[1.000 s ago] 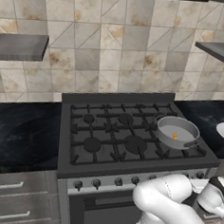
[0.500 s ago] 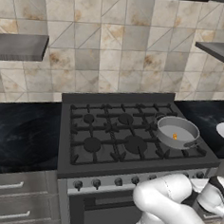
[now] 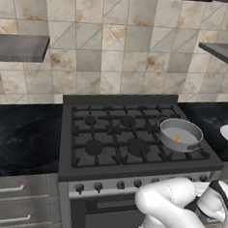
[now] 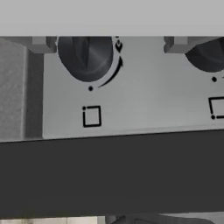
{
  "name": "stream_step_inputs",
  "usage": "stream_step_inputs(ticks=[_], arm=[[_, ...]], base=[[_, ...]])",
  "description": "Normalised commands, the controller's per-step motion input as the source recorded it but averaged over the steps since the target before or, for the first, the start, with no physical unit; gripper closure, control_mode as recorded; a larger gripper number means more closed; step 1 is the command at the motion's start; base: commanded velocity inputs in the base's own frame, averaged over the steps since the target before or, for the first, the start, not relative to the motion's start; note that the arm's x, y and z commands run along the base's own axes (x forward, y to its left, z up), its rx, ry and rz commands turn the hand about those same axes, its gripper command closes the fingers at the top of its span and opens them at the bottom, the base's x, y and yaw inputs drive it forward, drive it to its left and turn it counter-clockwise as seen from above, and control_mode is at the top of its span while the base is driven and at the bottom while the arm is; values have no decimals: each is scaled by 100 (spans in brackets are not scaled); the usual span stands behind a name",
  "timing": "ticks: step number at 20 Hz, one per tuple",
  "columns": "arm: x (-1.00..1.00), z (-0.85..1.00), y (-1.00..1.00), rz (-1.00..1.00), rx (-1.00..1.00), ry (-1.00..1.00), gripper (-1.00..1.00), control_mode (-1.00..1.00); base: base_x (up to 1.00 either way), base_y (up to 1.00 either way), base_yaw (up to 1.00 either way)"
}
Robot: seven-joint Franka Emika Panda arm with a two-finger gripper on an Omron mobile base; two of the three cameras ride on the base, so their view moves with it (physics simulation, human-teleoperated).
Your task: Retrieve the frozen meat and place it in the pot on a burner. Then turn the burner on.
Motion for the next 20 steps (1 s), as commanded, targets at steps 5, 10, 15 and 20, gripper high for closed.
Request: stream_step_inputs(ticks=[5,10,15,20], arm=[[0,0,19,0,0,-11,-100,-100],[0,0,-17,0,0,-5,-100,-100],[2,0,-1,0,0,-1,-100,-100],[1,0,22,1,0,0,-100,-100]], base=[[0,0,0],[0,0,0],[0,0,0],[0,0,0]])
